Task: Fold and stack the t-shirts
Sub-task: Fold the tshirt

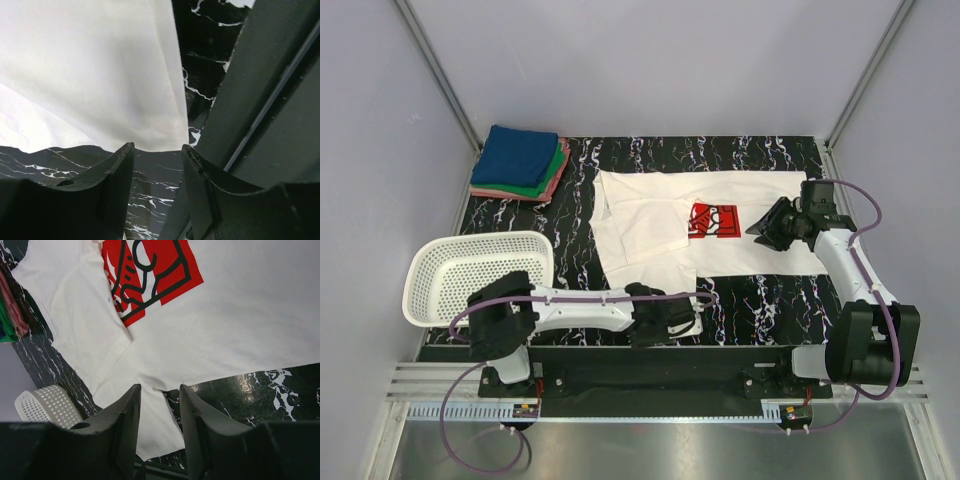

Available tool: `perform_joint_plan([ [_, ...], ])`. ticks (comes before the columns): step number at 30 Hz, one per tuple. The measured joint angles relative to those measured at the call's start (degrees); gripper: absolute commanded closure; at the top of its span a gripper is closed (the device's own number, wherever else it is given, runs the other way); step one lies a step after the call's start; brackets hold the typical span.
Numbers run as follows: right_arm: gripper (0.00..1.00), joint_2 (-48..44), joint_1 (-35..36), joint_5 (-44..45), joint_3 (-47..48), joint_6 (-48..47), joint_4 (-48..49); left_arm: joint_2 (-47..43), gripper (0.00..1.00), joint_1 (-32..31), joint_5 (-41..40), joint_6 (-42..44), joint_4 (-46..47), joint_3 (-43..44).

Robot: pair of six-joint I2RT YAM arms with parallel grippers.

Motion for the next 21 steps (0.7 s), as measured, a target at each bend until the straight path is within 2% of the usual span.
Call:
perform_joint_plan([
  [6, 0.56, 0.0, -0.4, 0.0, 0.0, -0.3, 0.1, 0.0, 0.54, 0.0, 3.4, 0.2, -1.7, 0.4],
  [21, 0.56, 0.1, -1.3, -0.7, -0.6, -0.5, 0.3, 2.7, 0.57, 0.0, 3.7, 0.2, 1.1, -2.1],
])
